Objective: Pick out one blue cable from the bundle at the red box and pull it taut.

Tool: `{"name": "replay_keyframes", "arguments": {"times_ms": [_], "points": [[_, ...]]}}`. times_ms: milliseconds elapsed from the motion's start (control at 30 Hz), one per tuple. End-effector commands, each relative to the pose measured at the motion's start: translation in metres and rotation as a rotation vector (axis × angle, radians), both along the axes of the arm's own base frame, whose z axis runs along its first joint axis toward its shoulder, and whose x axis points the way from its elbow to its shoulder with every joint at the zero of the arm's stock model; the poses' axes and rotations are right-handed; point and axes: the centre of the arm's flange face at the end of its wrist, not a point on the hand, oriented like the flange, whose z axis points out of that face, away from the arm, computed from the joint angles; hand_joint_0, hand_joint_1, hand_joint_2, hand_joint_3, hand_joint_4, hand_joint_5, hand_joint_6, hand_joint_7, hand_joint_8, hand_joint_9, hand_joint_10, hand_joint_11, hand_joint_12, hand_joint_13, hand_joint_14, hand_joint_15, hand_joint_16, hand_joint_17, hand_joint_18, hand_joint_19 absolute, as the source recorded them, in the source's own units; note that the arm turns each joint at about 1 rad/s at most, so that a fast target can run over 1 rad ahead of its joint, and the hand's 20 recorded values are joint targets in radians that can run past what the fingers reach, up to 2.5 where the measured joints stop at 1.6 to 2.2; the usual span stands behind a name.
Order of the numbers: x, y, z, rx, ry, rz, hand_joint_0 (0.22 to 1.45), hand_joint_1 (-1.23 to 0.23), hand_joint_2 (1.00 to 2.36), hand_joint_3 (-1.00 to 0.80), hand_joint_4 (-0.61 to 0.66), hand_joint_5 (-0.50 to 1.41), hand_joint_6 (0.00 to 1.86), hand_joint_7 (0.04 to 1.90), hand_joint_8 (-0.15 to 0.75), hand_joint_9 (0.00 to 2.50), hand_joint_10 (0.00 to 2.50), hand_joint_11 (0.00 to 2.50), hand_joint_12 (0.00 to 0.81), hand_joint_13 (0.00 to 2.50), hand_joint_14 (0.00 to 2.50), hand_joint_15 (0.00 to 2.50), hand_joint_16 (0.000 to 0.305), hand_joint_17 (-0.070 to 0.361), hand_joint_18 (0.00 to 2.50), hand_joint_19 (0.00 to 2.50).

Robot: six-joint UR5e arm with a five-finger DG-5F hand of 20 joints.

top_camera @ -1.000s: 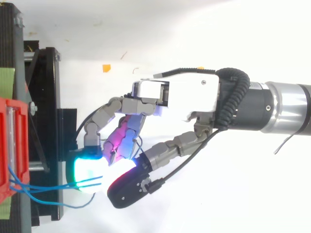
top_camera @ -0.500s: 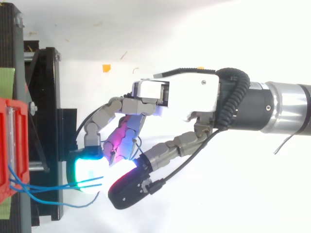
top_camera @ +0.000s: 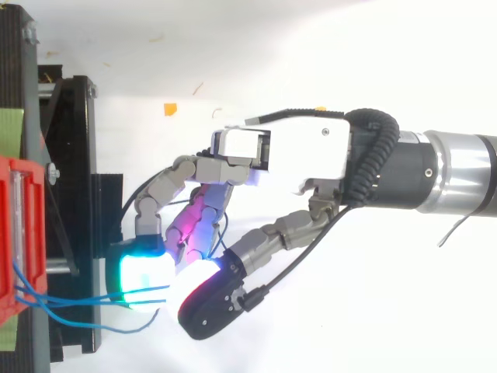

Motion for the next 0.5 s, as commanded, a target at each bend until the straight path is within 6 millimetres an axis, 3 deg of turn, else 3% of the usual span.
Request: {"name": "replay_keyframes", "arguments": {"times_ms": [0, 333, 467], "points": [[-0.0003, 0.0001, -0.0009, 0.000, 0.002, 0.000, 0.68, -0.83, 1.00, -0.50, -0.22, -0.12, 0.93, 0.81, 0.268, 1.32, 0.03, 0.86, 0.324, 0.96, 0.02, 0.43, 0.045, 0.101, 0.88, 0.68], [0.0001, 0.0001, -0.0002, 0.000, 0.000, 0.000, 0.60, -0.71, 1.00, -0.50, -0.18, -0.10, 0.90, 0.81, 0.278, 1.33, 0.03, 0.86, 0.334, 0.96, 0.02, 0.43, 0.046, 0.104, 0.87, 0.69], [0.0000, 0.0001, 0.0010, 0.000, -0.001, 0.000, 0.58, -0.58, 1.00, -0.50, -0.13, -0.10, 0.88, 0.76, 0.279, 1.33, 0.03, 0.84, 0.340, 0.96, 0.02, 0.44, 0.048, 0.109, 0.87, 0.70]]}}
